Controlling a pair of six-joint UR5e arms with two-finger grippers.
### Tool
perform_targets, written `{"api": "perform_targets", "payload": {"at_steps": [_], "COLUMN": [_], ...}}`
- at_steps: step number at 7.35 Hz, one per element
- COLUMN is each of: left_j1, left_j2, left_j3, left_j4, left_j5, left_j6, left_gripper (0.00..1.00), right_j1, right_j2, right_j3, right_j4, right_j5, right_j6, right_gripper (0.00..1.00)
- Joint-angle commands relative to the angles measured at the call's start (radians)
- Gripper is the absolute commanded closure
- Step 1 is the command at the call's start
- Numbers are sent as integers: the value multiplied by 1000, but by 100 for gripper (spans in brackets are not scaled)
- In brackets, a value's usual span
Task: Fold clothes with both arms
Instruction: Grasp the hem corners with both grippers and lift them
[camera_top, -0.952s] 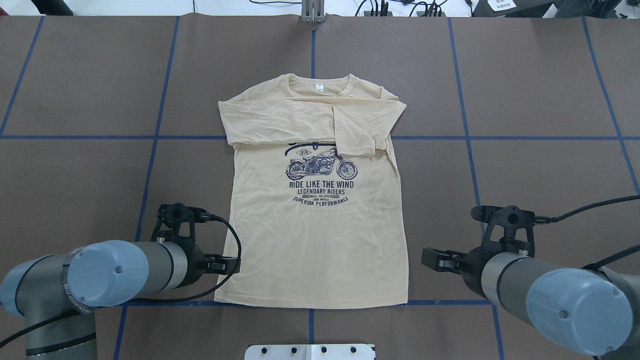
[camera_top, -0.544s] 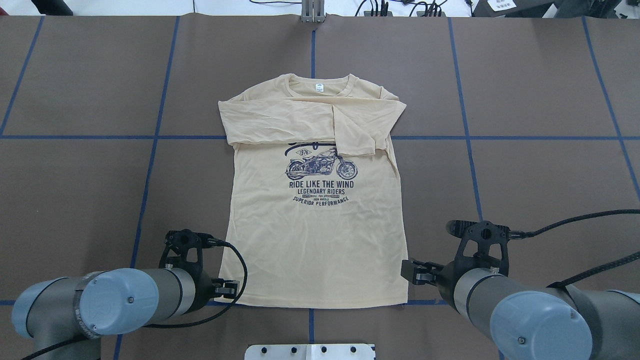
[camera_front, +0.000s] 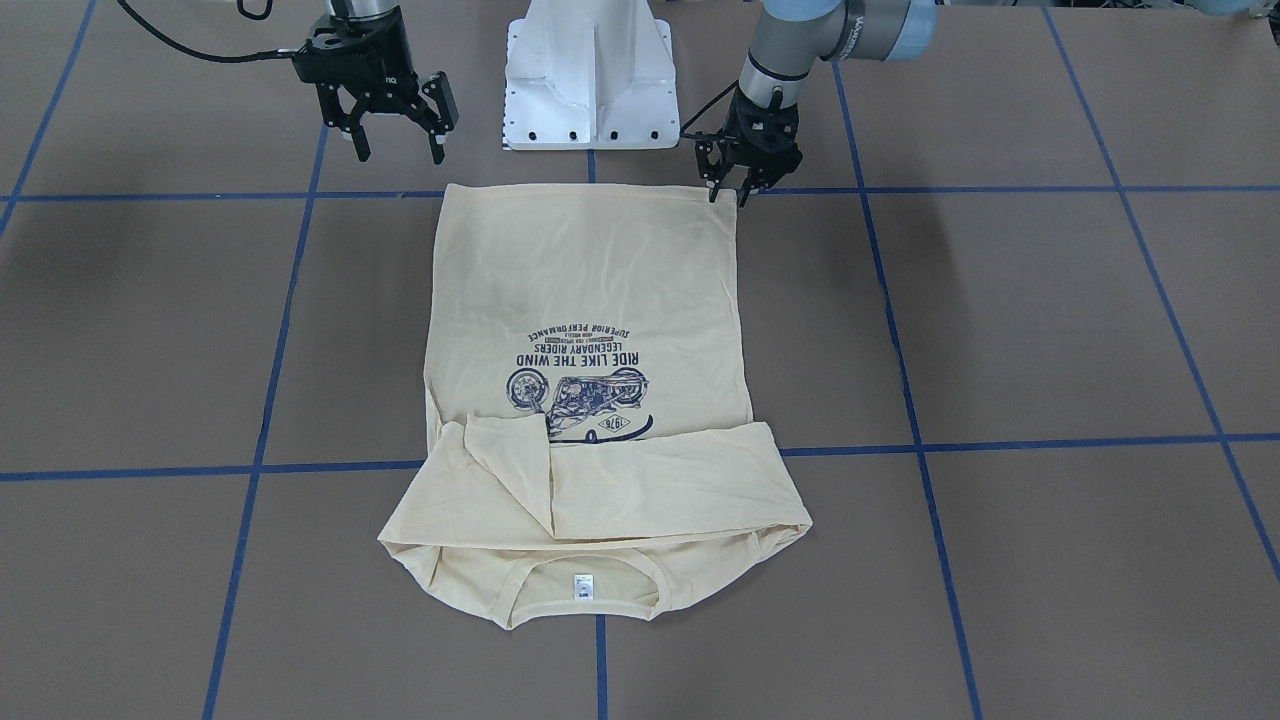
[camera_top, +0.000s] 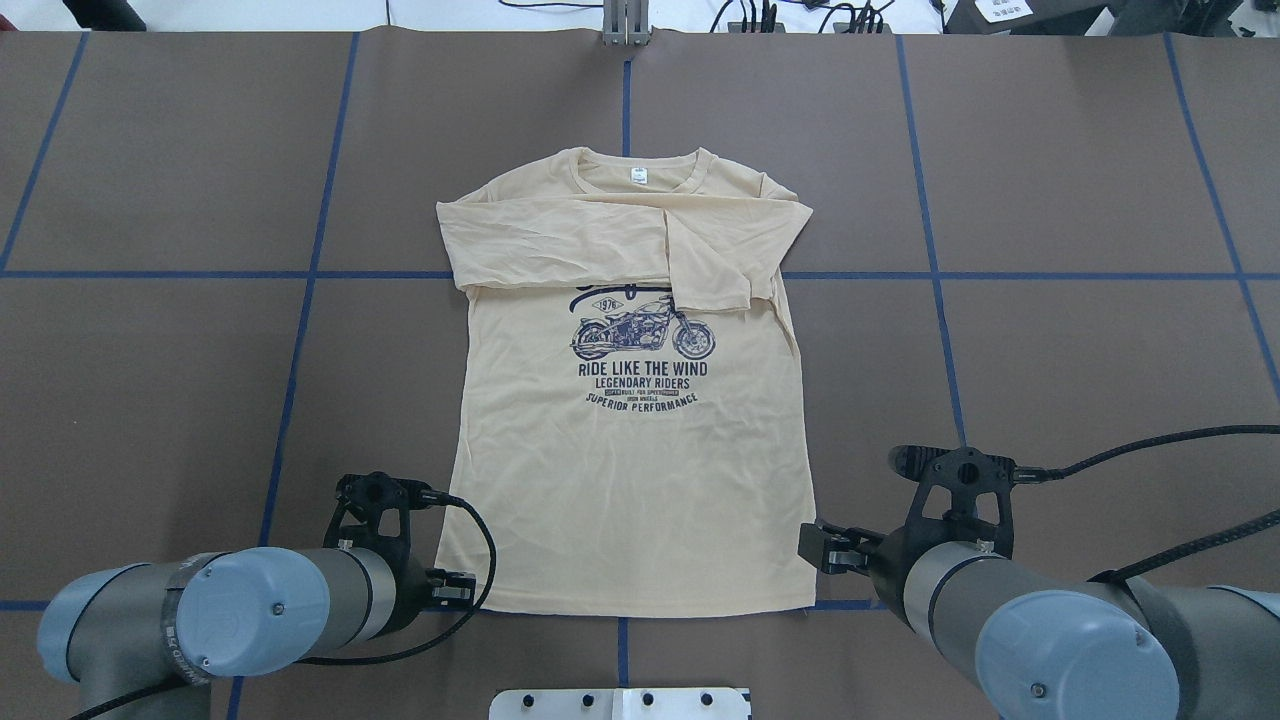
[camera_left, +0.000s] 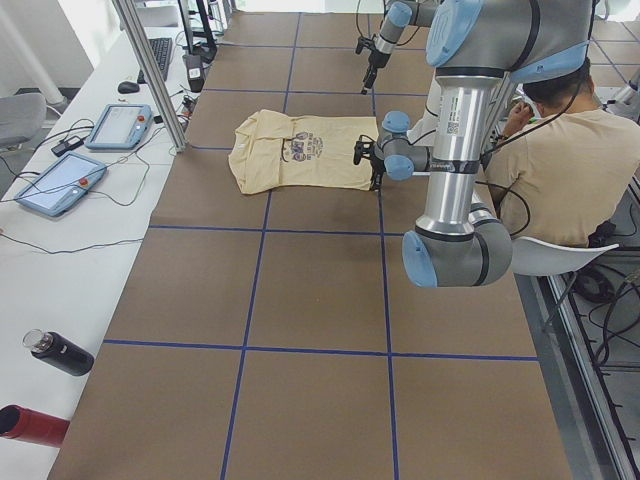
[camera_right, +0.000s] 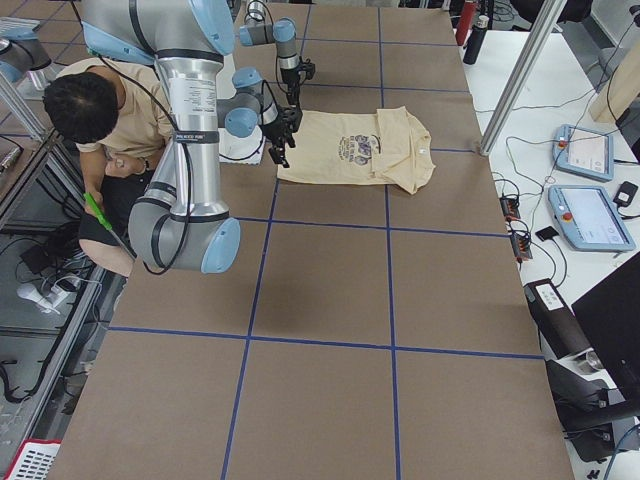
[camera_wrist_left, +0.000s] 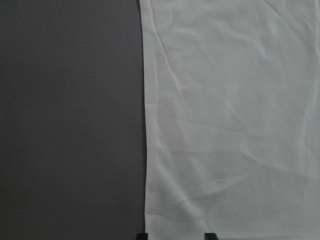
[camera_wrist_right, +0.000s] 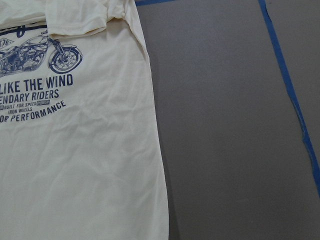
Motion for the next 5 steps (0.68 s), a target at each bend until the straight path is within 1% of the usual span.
{"api": "perform_targets", "payload": {"at_steps": [1,2,3,4,5], "left_j1": [6,8,13,14,23], "left_j2": [1,4,4,4,2], "left_j3": [8,9,9,9,8], "left_j4": [2,4,4,5,5], "left_j5": [-1,-1,-1,-1,2], "left_j6": [-1,-1,-1,-3,-4], "left_gripper": [52,53,56,74,100], "right_j1": [0,0,0,0,0], "right_j2": [0,0,0,0,-1], "right_j3": [0,0,0,0,0], "right_j4": [0,0,-1,-2,-2], "right_j5": [0,0,-2,-2,-2], "right_j6": [0,0,0,0,0], "right_gripper": [0,0,0,0,0]}}
